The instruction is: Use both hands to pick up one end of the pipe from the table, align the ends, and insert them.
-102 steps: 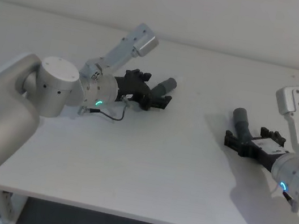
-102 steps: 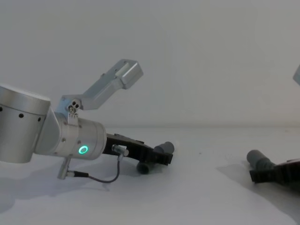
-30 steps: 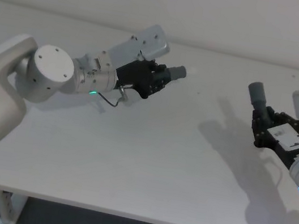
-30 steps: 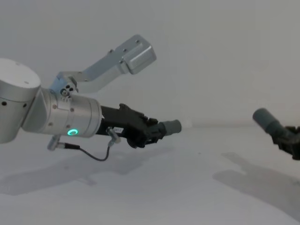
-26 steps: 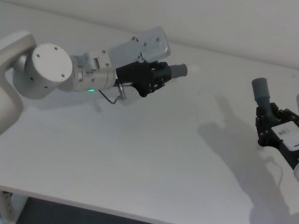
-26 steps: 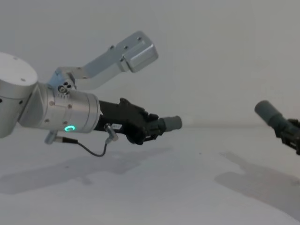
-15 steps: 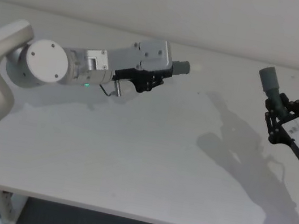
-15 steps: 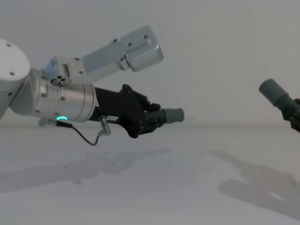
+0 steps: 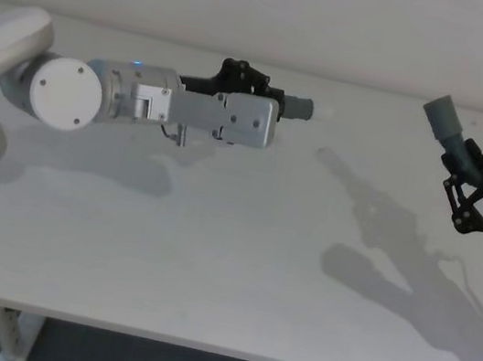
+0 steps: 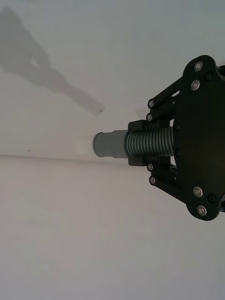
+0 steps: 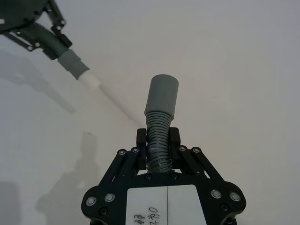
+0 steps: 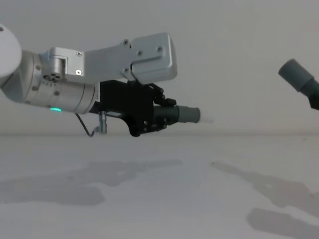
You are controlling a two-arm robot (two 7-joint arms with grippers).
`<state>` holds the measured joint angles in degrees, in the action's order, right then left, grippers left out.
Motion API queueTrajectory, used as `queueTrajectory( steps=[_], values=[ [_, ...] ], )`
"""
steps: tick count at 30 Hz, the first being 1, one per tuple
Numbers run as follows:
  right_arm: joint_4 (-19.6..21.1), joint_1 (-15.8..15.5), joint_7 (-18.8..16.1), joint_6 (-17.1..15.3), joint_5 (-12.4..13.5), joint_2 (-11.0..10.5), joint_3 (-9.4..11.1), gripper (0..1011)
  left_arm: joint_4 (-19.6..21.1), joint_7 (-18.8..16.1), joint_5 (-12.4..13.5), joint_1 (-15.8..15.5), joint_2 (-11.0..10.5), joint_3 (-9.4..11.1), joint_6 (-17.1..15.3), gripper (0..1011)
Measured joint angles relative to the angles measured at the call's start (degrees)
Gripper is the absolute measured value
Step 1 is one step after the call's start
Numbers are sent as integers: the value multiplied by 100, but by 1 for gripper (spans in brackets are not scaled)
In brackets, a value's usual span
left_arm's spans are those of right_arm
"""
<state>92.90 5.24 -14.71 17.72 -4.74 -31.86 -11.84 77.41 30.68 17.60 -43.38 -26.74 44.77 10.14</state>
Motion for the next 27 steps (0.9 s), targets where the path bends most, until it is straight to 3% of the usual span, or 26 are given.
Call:
queueTrajectory(
  steps=[15,22,27],
  values=[
    [-476,197,-135,1972,-770,-538,26,270,450,-327,1174,-260,-400,298,756,294],
    [-567,275,-323,2472,-976,-814,5,270,680,-609,1647,-317,-561,331,1008,294],
    [-571,308,-411,2586,-1024,-919,4,270,813,-757,1814,-319,-640,324,1115,294]
  ],
)
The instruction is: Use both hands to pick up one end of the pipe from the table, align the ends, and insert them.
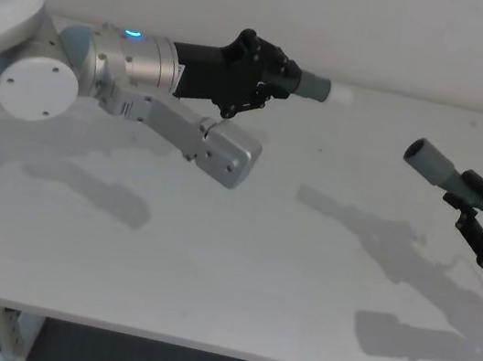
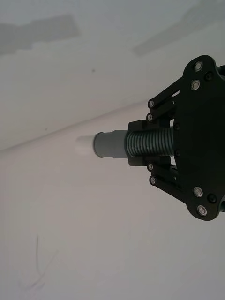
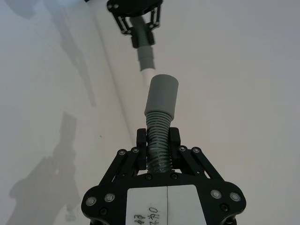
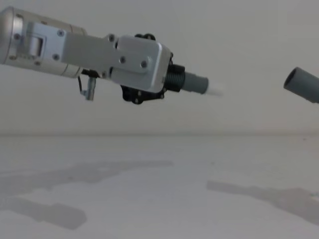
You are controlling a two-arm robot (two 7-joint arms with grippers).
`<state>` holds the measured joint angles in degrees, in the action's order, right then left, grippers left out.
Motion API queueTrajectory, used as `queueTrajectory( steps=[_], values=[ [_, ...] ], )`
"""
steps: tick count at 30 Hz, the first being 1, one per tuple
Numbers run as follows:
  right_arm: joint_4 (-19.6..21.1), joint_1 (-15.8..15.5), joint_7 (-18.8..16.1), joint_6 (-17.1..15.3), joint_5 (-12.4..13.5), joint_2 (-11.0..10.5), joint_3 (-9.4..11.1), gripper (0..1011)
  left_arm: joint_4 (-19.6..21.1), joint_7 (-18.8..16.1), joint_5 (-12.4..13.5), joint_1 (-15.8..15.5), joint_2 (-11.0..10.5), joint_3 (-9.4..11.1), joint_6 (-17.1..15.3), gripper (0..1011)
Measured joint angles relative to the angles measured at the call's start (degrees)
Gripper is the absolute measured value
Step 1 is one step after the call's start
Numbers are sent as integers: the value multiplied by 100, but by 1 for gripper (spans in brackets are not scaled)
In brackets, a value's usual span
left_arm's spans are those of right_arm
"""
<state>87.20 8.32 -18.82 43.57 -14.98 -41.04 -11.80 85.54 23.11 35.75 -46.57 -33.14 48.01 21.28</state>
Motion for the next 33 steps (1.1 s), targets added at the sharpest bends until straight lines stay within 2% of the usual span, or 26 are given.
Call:
queueTrajectory(
  steps=[8,16,20,33],
  values=[
    [78,68,-119,4,-9,-59,24,270,259,-234,192,33,-108,-62,199,294],
    [129,137,-145,-57,-40,11,56,270,374,-328,264,54,-146,-88,292,294],
    [108,190,-110,-57,-148,58,69,270,419,-361,293,61,-161,-98,326,294],
    [-28,399,118,96,-754,188,39,270,478,-414,332,70,-180,-110,374,294]
  ],
)
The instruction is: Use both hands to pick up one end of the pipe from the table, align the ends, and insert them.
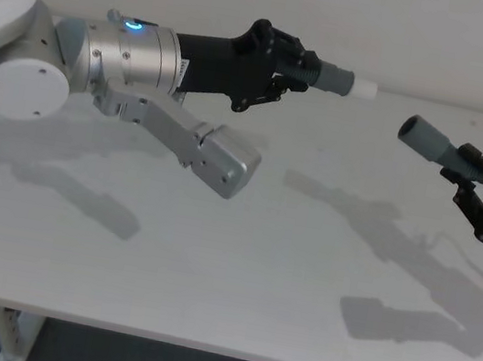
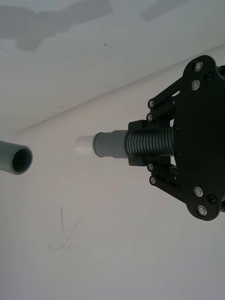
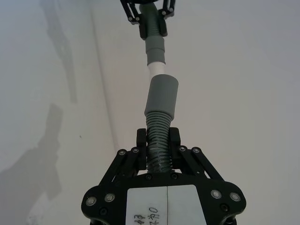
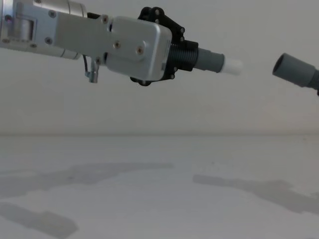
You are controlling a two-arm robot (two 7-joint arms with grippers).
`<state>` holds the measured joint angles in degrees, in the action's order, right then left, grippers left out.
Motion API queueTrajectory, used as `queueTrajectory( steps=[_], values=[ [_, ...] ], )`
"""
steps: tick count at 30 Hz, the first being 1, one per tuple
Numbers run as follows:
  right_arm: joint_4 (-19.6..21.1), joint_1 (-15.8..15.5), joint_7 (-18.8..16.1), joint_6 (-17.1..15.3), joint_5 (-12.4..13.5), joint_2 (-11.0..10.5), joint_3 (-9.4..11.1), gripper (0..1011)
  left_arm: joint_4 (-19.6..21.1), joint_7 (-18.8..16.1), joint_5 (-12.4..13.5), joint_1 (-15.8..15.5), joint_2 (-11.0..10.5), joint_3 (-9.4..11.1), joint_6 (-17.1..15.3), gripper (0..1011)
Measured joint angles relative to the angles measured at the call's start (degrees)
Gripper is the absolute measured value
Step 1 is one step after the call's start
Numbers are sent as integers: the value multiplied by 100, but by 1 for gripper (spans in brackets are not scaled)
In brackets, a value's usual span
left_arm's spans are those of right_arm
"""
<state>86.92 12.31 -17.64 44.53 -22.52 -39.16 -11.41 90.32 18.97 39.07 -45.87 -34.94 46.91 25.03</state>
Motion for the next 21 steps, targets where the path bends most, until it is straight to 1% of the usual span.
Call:
queueTrajectory(
  steps=[6,12,15,21],
  values=[
    [-55,145,75,118,-328,57,-103,270,13,-10,8,3,-3,-4,11,294],
    [-117,293,99,169,-556,116,-202,270,21,-16,12,6,-5,-7,16,294],
    [-190,416,132,180,-720,178,-264,270,23,-18,13,6,-6,-7,18,294],
    [-325,594,196,180,-947,277,-347,270,27,-21,17,6,-9,-7,21,294]
  ],
)
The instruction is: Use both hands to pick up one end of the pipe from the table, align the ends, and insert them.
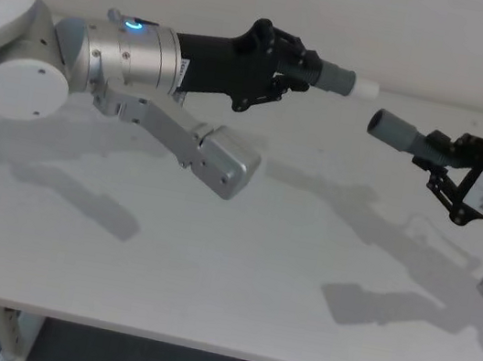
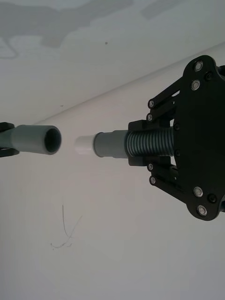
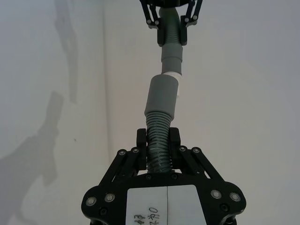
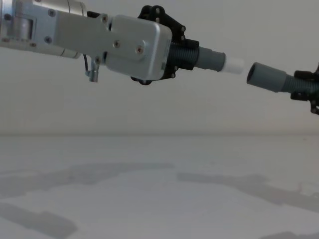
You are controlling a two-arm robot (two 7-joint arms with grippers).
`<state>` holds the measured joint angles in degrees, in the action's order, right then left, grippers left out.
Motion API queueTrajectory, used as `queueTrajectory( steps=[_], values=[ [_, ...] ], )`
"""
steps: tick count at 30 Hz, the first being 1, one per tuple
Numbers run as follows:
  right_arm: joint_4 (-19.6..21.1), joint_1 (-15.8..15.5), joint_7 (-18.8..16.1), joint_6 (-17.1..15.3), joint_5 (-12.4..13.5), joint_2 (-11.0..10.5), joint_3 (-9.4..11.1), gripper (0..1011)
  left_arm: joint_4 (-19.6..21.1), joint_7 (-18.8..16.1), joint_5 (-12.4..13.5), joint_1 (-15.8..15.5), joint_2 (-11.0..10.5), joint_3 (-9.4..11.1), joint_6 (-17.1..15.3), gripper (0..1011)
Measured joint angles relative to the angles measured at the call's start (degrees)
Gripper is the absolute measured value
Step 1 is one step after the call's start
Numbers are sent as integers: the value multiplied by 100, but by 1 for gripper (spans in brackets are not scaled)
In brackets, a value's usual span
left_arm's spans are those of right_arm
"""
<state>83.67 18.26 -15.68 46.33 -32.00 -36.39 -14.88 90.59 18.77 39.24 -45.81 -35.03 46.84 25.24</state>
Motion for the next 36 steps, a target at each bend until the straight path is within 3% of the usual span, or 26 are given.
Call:
queueTrajectory(
  steps=[15,36],
  values=[
    [-389,417,252,39,-522,160,-136,270,5,-4,2,0,-1,0,3,294],
    [-595,640,429,170,-785,44,-206,270,4,-4,2,0,0,1,3,294]
  ],
)
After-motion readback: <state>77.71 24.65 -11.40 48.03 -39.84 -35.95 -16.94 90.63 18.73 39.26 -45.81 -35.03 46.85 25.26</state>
